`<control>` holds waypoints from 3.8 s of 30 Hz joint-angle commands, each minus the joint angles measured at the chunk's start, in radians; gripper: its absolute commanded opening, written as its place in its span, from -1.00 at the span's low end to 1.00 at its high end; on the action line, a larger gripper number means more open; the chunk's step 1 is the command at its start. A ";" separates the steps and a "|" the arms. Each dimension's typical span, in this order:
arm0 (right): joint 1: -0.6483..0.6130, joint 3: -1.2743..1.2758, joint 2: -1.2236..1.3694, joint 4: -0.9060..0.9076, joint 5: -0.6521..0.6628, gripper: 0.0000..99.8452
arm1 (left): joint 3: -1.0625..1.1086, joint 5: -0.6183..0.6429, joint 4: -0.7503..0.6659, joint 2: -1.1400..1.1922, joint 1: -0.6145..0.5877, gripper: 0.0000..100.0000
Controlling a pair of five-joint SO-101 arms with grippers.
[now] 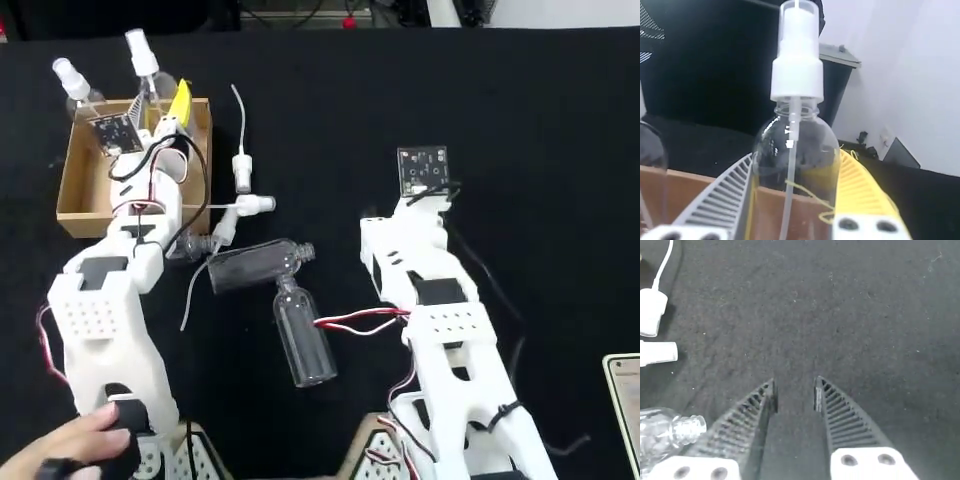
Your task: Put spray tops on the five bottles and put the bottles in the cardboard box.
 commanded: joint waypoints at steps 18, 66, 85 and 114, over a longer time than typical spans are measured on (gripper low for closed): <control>0.020 -0.004 0.002 -0.028 0.000 -0.77 | -0.079 -0.137 -0.256 0.172 0.031 -0.81; 0.021 -0.004 0.002 -0.029 0.005 -0.77 | -0.068 -0.141 -0.141 0.164 0.059 -0.56; 0.021 -0.004 0.002 -0.029 0.006 -0.77 | -0.039 -0.137 -0.141 0.103 0.054 -0.36; 0.020 -0.004 0.002 -0.029 0.006 -0.77 | 0.341 -0.137 -0.135 -0.290 0.025 -0.37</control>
